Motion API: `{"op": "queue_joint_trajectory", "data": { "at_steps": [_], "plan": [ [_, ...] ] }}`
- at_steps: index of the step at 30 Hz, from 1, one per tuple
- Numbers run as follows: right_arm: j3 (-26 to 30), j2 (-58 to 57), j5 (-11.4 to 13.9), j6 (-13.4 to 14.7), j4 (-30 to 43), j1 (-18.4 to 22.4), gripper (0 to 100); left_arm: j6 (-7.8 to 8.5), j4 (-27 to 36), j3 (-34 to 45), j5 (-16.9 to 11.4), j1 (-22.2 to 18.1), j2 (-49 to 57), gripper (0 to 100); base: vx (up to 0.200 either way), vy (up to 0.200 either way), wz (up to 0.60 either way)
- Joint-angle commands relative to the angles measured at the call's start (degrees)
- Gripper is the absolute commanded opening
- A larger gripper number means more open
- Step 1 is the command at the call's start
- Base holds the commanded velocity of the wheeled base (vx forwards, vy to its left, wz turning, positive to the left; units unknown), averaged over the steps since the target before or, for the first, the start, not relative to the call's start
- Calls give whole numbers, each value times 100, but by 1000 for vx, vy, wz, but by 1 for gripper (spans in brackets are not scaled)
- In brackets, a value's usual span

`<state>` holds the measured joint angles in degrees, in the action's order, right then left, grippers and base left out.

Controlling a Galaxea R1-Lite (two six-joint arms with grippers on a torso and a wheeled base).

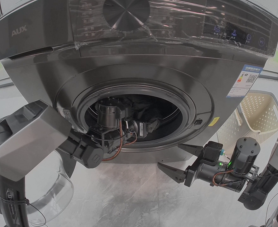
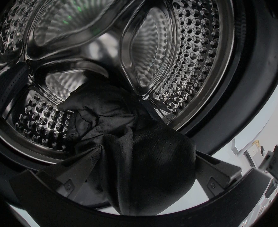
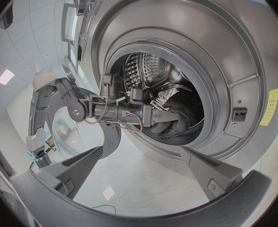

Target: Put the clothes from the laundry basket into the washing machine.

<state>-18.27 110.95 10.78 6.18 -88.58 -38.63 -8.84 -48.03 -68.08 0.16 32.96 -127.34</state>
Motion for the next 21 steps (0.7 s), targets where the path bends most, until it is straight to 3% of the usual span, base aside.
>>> {"op": "queue_joint_trajectory", "data": {
  "at_steps": [1,9,10,15,16,21],
  "plan": [
    [8,41,3,6,-2,-22,100,-4,-163,-539,-7,-71,-898,100,0,0,0],
    [-10,94,3,6,-2,-22,100,-13,-48,-1014,2,-141,-1399,100,0,0,0],
    [-10,94,3,6,-2,-22,100,-21,-40,-1190,46,-176,-1530,0,0,0,0],
    [-18,94,3,6,-2,-22,100,-48,-5,-1743,160,-299,-1697,0,0,0,0],
    [-27,94,3,6,-2,-22,100,-57,-13,-2069,318,-352,-1785,0,0,0,0],
    [-45,94,3,15,-2,-22,100,-303,-31,-2930,652,-466,-2005,0,0,0,0]
  ]
}}
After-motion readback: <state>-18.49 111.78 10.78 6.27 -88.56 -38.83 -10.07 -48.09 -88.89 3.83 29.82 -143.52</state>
